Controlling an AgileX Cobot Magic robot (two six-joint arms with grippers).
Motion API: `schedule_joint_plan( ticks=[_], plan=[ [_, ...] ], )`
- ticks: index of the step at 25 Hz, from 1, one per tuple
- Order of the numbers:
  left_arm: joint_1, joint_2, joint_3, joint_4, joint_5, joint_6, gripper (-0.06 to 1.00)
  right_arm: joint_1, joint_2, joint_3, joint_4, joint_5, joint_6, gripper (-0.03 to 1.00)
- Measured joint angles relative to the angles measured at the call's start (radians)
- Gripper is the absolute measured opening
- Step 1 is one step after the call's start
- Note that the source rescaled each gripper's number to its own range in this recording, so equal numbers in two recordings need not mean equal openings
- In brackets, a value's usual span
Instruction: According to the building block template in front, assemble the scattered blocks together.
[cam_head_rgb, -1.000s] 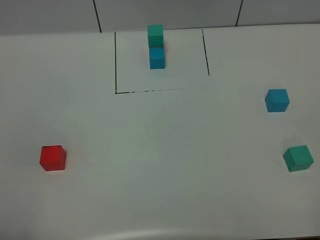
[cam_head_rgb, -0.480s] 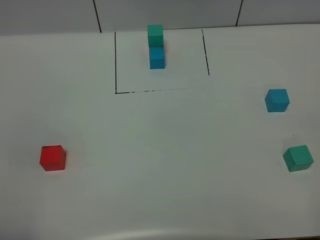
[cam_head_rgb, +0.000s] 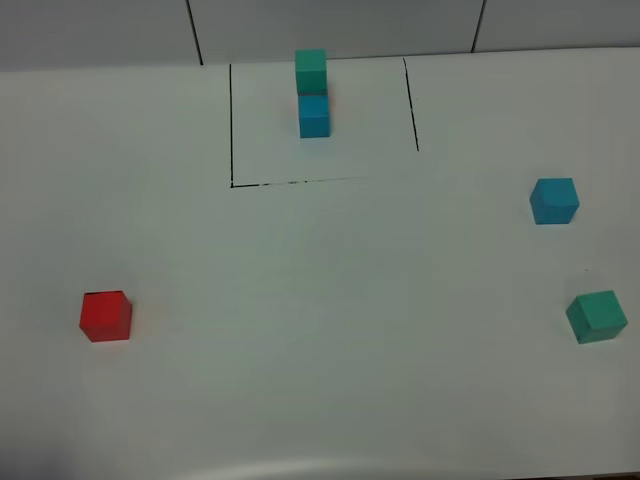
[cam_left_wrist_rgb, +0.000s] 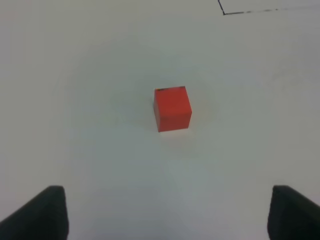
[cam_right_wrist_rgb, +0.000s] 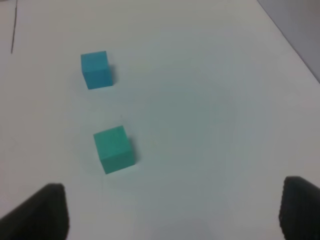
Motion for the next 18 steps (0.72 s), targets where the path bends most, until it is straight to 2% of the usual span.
schedule_joint_plan(
  ticks=[4,6,14,18],
  plan=[
    [0.0,0.193,-0.066,0.0,-0.085,0.003,0.71,0.0,0.0,0.0,0.0,0.0,0.0,0.79],
    [0.0,0.32,-0.116,-0.001,-0.093,0.003,0.71,0.0,0.0,0.0,0.0,0.0,0.0,0.79],
    [0.0,0.813,-0.383,-0.056,-0.037,0.003,0.71,0.0,0.0,0.0,0.0,0.0,-0.001,0.79],
    [-0.029,1.015,-0.44,-0.059,-0.006,-0.001,0.71,0.0,0.0,0.0,0.0,0.0,-0.001,0.79]
  ],
)
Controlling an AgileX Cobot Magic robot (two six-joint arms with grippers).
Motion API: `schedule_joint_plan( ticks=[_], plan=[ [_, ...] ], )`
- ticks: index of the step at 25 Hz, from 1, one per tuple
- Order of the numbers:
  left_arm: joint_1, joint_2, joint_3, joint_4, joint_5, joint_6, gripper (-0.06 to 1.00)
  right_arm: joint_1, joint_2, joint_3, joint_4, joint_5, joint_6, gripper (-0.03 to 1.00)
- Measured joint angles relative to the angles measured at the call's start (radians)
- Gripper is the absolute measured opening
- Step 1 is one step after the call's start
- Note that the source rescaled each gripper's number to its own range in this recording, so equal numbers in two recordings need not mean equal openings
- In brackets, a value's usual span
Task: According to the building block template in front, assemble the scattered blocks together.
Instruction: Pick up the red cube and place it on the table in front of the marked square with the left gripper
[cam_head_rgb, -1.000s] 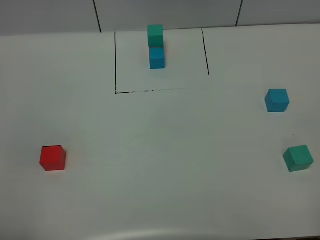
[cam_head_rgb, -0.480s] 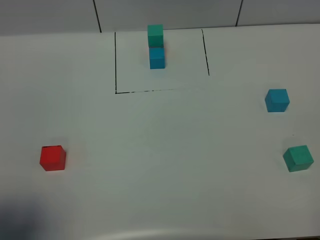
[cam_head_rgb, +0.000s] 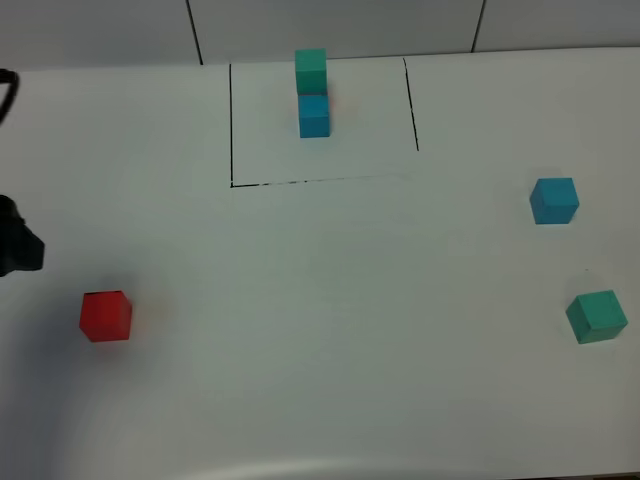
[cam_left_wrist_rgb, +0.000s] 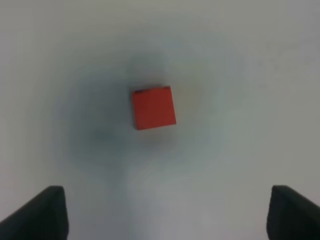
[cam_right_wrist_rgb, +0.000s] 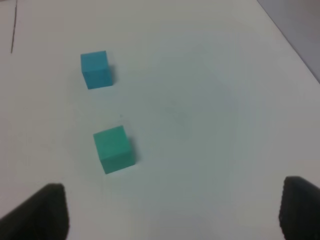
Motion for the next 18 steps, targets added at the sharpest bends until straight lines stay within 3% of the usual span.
schedule_joint_plan(
  ticks=[8,18],
  plan=[
    [-0.105,0.237,-0.002,0.162,-0.016,-0.191,0.72,0.0,0.0,0.0,0.0,0.0,0.001,0.79],
    [-0.153,0.306,-0.002,0.171,-0.07,-0.237,0.86,0.0,0.0,0.0,0.0,0.0,0.001,0.79]
  ],
)
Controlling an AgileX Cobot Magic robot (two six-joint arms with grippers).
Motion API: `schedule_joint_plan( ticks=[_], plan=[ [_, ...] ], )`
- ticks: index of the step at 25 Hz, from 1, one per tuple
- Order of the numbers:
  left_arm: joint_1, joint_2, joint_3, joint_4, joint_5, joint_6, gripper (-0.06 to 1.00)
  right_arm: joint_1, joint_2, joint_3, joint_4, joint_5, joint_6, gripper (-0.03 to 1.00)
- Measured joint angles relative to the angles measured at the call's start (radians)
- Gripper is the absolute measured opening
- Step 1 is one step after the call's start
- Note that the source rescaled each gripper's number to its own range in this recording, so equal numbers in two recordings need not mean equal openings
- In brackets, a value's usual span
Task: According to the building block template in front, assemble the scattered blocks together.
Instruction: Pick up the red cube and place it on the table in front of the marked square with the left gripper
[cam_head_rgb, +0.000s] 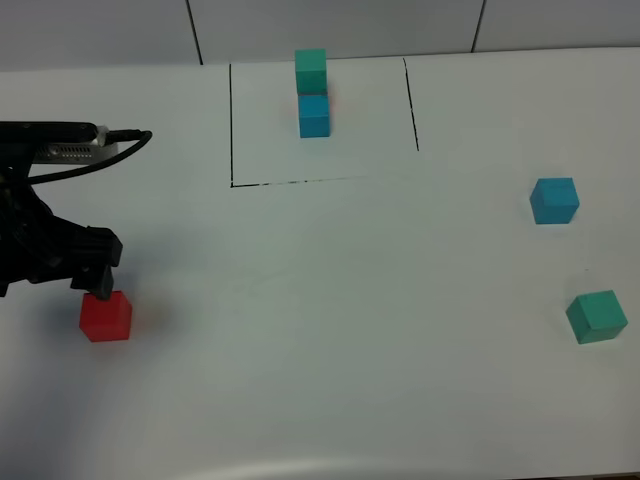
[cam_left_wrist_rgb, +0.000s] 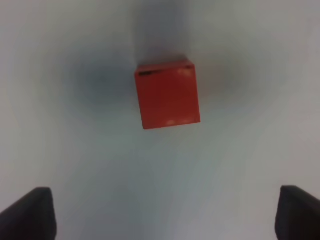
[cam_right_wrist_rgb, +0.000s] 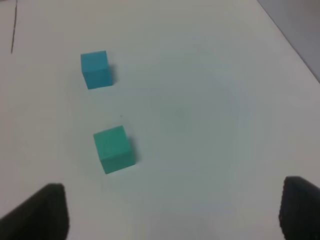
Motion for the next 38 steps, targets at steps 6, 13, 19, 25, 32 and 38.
schedule_joint_plan(
  ticks=[6,13,19,25,32,38],
  plan=[
    [0.0,0.001,0.094,0.013,-0.126,-0.042,0.87,0.0,0.0,0.0,0.0,0.0,0.0,0.79],
    [0.0,0.062,0.146,0.01,-0.239,-0.046,0.87,0.0,0.0,0.0,0.0,0.0,0.0,0.79],
    [0.0,0.168,0.146,-0.007,-0.304,-0.051,0.87,0.0,0.0,0.0,0.0,0.0,0.0,0.79],
    [0.0,0.254,0.146,-0.01,-0.361,-0.052,0.87,0.0,0.0,0.0,0.0,0.0,0.0,0.79],
    [0.0,0.282,0.146,-0.009,-0.391,-0.052,0.72,0.0,0.0,0.0,0.0,0.0,0.0,0.79],
    [0.0,0.282,0.146,0.012,-0.393,-0.052,0.12,0.0,0.0,0.0,0.0,0.0,0.0,0.79]
  ],
)
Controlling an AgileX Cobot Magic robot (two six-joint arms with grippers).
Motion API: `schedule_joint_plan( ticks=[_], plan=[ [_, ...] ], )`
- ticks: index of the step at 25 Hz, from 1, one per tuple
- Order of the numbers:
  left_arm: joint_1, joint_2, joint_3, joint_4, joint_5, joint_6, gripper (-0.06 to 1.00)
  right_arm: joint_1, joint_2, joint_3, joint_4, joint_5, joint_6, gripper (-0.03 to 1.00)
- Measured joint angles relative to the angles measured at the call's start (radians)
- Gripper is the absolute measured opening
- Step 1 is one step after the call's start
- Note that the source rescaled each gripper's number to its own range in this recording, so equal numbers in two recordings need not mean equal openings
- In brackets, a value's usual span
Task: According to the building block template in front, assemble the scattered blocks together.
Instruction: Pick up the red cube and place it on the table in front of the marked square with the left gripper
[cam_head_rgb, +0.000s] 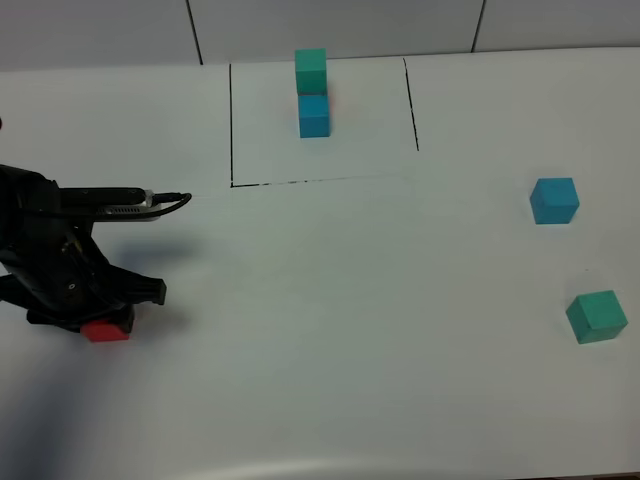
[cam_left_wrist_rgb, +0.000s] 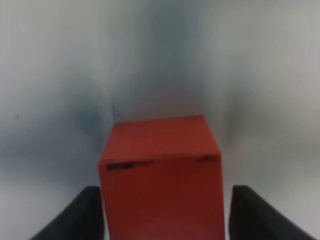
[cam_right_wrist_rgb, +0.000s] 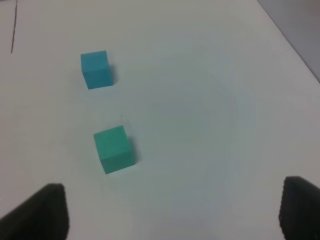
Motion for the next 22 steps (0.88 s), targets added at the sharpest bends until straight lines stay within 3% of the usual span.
schedule_joint_plan(
  ticks=[1,8,15,22],
  plan=[
    [0.0,0.0,0.0,0.001,0.0,0.0,0.0,0.0,0.0,0.0,0.0,0.0,0.0,0.79],
    [0.0,0.0,-0.018,0.004,0.018,0.053,0.01,0.0,0.0,0.0,0.0,0.0,0.0,0.79],
    [-0.013,0.0,-0.124,0.007,0.071,0.319,0.01,0.0,0.0,0.0,0.0,0.0,0.0,0.79],
    [-0.091,0.066,-0.302,0.011,0.227,0.624,0.01,0.0,0.0,0.0,0.0,0.0,-0.001,0.79]
  ],
)
